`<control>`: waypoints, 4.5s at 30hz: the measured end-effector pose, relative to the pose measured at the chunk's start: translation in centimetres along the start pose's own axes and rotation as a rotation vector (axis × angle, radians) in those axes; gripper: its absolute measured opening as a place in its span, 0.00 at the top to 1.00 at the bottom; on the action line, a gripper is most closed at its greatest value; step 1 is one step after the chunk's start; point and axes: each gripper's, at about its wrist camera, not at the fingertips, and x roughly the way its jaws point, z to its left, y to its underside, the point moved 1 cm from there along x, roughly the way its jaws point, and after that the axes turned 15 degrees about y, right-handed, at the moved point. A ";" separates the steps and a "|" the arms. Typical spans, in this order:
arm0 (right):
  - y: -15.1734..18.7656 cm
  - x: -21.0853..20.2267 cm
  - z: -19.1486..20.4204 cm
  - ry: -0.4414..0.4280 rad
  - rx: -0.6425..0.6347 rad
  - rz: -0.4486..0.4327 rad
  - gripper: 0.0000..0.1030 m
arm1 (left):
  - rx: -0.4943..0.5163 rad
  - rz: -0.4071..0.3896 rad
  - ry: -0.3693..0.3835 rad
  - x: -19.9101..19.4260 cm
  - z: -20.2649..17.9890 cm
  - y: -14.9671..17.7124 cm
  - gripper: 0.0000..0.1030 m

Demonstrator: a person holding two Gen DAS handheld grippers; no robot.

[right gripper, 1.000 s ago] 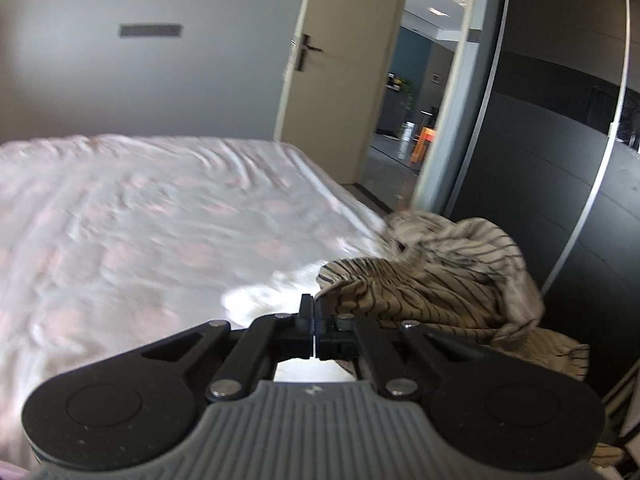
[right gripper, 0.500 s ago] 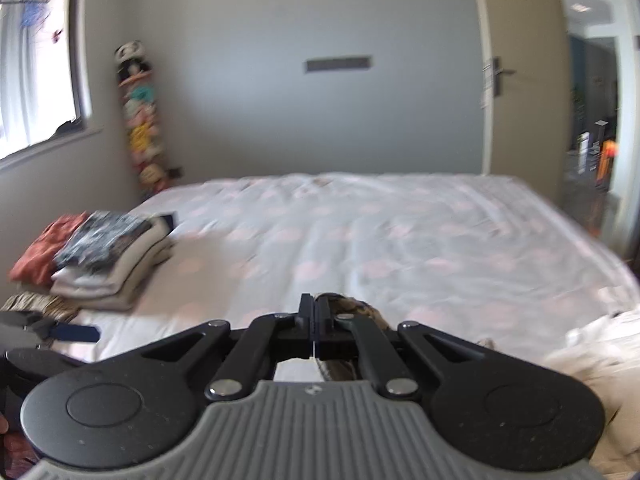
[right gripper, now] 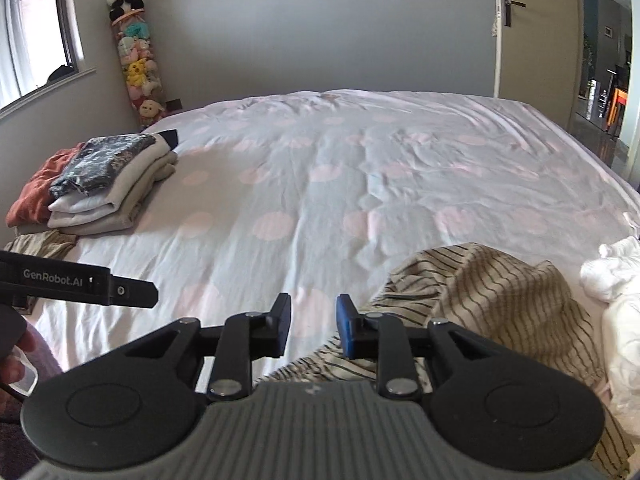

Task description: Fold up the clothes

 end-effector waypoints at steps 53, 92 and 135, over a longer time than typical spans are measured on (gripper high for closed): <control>-6.8 -2.1 -10.1 0.363 -0.015 -0.166 0.99 | -0.088 0.123 0.087 1.4 0.6 -3.7 0.56; 1.3 1.2 -13.8 0.340 0.090 0.050 0.99 | 0.110 -0.003 -0.127 -2.1 4.3 -10.4 1.00; -3.3 17.4 5.1 0.093 -0.300 0.139 0.95 | -0.185 0.087 0.015 6.4 12.4 -3.7 0.98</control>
